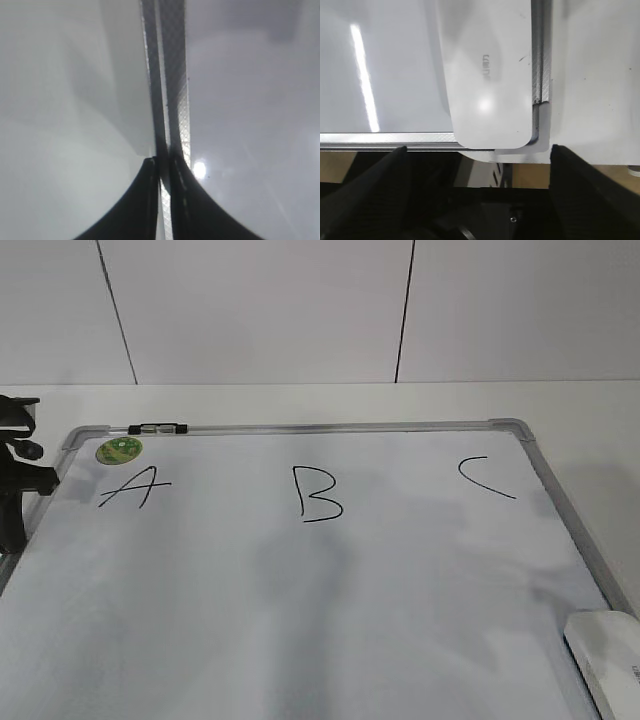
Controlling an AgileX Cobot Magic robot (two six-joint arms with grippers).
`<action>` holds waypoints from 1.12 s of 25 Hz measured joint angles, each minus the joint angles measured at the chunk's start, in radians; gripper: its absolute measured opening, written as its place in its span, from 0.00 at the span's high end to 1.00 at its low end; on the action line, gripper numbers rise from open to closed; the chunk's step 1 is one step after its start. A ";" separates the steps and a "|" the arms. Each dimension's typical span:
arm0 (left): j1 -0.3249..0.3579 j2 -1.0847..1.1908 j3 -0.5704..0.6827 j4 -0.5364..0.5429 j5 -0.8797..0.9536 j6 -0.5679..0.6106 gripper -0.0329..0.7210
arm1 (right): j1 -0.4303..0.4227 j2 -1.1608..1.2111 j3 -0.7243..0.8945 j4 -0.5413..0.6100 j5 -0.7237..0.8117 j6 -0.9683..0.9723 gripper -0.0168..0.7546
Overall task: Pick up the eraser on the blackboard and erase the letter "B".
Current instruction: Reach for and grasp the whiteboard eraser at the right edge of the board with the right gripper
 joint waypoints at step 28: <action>0.000 0.000 0.000 0.000 0.000 0.000 0.93 | 0.071 0.065 0.153 -0.095 -0.368 0.086 0.15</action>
